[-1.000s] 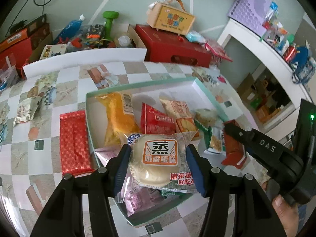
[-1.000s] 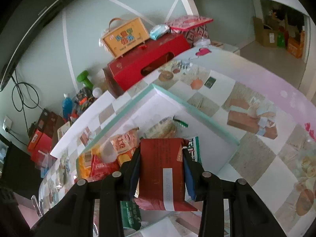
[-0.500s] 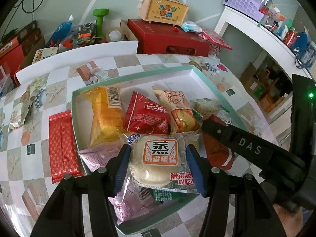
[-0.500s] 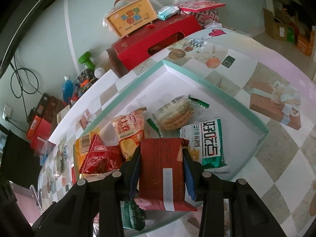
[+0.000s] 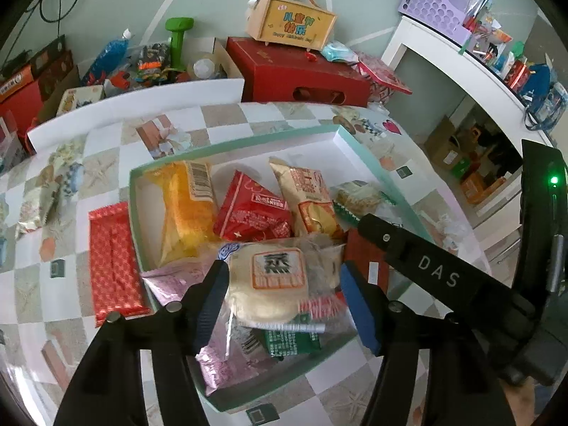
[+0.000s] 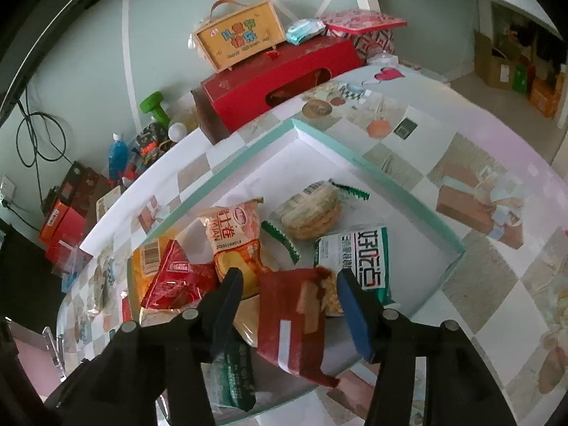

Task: Organize snacks
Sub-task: 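Lower the wrapped bun and red box into the tray and open both grippers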

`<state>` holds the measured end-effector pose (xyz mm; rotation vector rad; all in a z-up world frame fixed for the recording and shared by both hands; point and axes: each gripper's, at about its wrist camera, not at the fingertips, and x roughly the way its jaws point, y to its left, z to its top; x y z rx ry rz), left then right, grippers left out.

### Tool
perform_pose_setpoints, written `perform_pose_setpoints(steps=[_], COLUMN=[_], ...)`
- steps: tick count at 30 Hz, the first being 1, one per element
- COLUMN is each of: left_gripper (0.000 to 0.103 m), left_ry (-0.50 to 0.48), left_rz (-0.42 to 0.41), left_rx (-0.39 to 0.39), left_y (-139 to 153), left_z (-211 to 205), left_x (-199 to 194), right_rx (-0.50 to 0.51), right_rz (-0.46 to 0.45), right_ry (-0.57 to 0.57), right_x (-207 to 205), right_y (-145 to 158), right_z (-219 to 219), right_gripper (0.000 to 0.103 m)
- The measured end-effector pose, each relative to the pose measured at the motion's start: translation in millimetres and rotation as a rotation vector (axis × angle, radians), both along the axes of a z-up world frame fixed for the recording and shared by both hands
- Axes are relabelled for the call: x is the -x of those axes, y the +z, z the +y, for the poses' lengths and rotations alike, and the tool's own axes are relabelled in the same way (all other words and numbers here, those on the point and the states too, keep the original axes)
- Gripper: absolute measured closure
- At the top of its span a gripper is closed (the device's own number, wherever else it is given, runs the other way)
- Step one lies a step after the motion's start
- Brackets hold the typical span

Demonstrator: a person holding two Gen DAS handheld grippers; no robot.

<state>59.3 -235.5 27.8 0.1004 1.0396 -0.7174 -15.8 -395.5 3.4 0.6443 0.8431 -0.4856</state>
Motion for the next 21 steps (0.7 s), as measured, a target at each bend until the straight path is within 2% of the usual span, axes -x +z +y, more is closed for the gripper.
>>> perform_pose_setpoints(steps=[5, 7, 14, 15, 19, 20, 21], left_gripper=[0.036, 0.03, 0.026, 0.022, 0.018, 0.014, 0.008], left_ry=[0.018, 0.034, 0.117, 0.129, 0.155, 0.162, 0.167], left_rz=[-0.031, -0.039, -0.042, -0.044, -0.058, -0.065, -0.072], left_rx=[0.005, 0.004, -0.05, -0.061, -0.096, -0.112, -0.122], left_y=[12.8, 15.0, 6.2, 4.3, -1.5, -3.5, -4.2], left_z=[8.0, 12.2, 26.7, 27.9, 31.5, 31.7, 31.8], left_x=[-2.1, -5.0, -19.5, -21.3, -24.8, -25.6, -26.0], right_rx=[0.019, 0.032, 0.045, 0.045, 0.051, 0.051, 0.051], right_rz=[-0.018, -0.017, -0.006, -0.004, 0.01, 0.014, 0.017], right_ry=[0.001, 0.005, 0.03, 0.034, 0.054, 0.06, 0.065], right_x=[2.9, 2.4, -2.1, -2.9, -7.8, -9.1, -10.2], right_y=[9.7, 12.6, 13.7, 13.3, 10.8, 10.1, 9.4], right_z=[1.1, 3.0, 8.5, 9.4, 13.5, 14.7, 15.3], right_gripper=[0.044, 0.044, 0.041, 0.04, 0.033, 0.031, 0.025])
